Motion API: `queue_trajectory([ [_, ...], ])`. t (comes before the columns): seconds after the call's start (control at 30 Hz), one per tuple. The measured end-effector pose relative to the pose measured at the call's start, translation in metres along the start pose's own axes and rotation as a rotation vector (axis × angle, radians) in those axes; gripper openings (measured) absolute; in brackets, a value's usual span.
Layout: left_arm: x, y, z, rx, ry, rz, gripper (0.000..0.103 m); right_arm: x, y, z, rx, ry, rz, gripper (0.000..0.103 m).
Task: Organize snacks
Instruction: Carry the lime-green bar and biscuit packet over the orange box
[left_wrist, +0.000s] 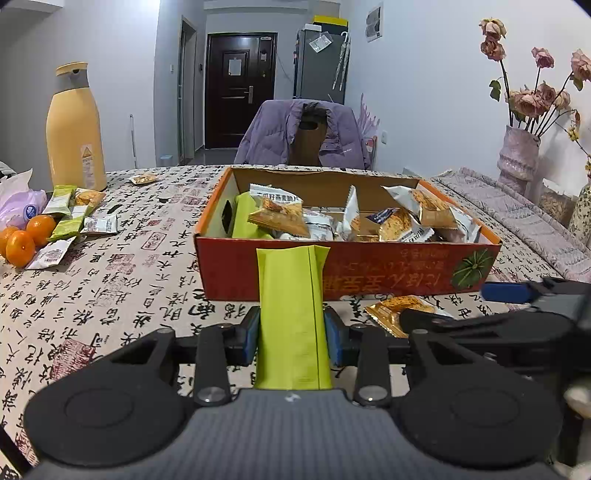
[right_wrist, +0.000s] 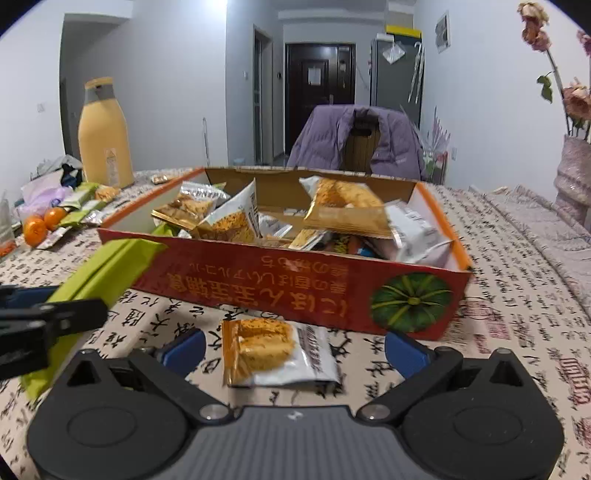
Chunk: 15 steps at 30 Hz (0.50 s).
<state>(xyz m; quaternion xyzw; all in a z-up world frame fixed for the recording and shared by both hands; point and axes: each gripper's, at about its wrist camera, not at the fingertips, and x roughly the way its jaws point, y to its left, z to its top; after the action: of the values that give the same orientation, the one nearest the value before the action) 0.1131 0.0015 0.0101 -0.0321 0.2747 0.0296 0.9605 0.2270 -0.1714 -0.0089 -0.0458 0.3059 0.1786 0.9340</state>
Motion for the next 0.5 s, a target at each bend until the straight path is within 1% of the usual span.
queue_trajectory([
  [0.17, 0.001, 0.009, 0.0, -0.013, -0.005, -0.007, 0.036, 0.027, 0.008, 0.005, -0.004, 0.069, -0.023, 0.103],
  [0.23, 0.001, 0.012, 0.0, -0.019, -0.005, -0.012, 0.036, 0.033, 0.011, 0.004, -0.01, 0.084, -0.031, 0.098],
  [0.33, 0.003, 0.015, -0.001, -0.028, -0.001, -0.019, 0.036, 0.039, 0.016, 0.001, -0.021, 0.097, -0.036, 0.088],
  [0.4, 0.003, 0.015, -0.002, -0.031, 0.0, -0.023, 0.036, 0.039, 0.017, 0.0, -0.022, 0.094, -0.021, 0.079],
  [0.47, 0.004, 0.016, -0.003, -0.035, 0.001, -0.026, 0.036, 0.038, 0.018, 0.0, -0.02, 0.093, -0.004, 0.074],
  [0.5, 0.003, 0.016, -0.003, -0.037, 0.002, -0.027, 0.036, 0.038, 0.019, 0.0, -0.021, 0.091, -0.002, 0.074],
])
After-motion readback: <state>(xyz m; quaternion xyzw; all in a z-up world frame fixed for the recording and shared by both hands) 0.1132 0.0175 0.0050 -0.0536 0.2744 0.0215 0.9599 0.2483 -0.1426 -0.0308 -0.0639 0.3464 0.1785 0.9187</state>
